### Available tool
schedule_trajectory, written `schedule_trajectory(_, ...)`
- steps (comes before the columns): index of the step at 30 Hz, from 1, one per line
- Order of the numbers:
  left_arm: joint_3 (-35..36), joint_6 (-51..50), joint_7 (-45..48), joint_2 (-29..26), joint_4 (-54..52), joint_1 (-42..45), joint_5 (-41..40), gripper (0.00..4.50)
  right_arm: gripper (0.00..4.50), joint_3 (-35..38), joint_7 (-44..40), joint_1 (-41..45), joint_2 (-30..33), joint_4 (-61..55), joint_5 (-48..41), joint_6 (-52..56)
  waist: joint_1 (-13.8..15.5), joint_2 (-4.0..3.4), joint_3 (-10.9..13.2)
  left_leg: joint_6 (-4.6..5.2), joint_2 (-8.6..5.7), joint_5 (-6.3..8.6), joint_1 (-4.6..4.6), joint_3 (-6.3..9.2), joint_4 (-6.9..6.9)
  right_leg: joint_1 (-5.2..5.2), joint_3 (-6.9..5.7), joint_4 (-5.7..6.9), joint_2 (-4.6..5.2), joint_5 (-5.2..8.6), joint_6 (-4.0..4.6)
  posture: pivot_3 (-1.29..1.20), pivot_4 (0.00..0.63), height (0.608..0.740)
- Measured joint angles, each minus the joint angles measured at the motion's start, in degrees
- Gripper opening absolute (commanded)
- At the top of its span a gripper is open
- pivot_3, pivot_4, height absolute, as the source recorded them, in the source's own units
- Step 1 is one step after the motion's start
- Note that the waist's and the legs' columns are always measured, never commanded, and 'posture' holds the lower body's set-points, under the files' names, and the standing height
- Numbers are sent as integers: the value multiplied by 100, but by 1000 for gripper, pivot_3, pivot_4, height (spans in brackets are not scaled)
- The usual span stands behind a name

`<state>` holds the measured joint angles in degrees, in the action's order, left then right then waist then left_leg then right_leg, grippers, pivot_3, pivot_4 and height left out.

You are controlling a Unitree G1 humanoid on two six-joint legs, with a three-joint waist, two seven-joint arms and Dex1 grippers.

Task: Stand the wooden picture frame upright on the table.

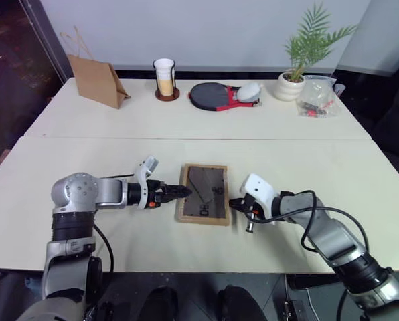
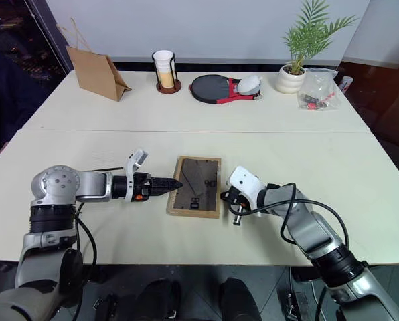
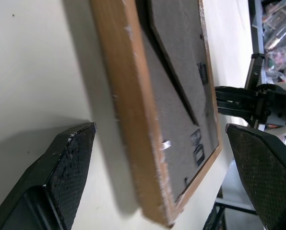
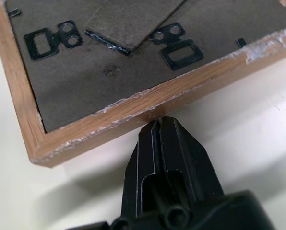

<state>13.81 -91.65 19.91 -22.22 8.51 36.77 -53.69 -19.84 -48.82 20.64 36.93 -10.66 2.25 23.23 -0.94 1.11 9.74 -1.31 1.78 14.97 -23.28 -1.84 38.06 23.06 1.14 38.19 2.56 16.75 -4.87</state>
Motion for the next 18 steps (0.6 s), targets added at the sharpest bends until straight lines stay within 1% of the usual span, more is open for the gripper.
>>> schedule_trajectory(5, 72, 30, -173, 27, -36, -150, -332, 4461, 0, -99, -27, 138, -203, 104, 99, 5, 2, 0, 0, -1, 0, 0, 0, 1, 0, -1, 0, -1, 2, 0, 0, 0, 150, 740)
schedule_trajectory(11, 116, 63, -172, -4, -41, -425, -784, 4461, 0, -126, -80, 185, -322, 133, 137, 18, 7, 0, -1, -1, 0, 0, -1, 2, -1, -1, 0, -2, 5, 0, 1, 0, 150, 740)
schedule_trajectory(14, 151, 53, -188, 7, -39, -471, -863, 4461, 0, -135, -108, 201, -368, 133, 138, 50, 10, 0, -1, -1, 0, 0, -1, 2, 0, -1, -1, -2, 4, 0, 1, 0, 150, 740)
schedule_trajectory(16, 199, 36, -223, 54, -17, -471, -867, 3926, 0, -143, -110, 203, -419, 133, 138, 80, 12, 0, -1, -1, -2, 0, -1, 2, -1, -1, -1, -2, 4, 0, 1, 0, 150, 740)
schedule_trajectory(17, 245, -3, -267, 95, 46, -480, -865, 3571, 0, -159, -112, 215, -428, 133, 139, 91, 13, 0, -1, -1, -3, 0, -1, 2, -1, -1, -1, -2, 5, 0, 1, 0, 150, 740)
schedule_trajectory(18, 250, -25, -284, 126, 60, -507, -865, 3067, 0, -165, -116, 224, -428, 133, 139, 95, 10, 0, 0, -1, -3, 0, -2, 2, -1, 0, -1, -2, 5, 0, 1, 0, 150, 740)
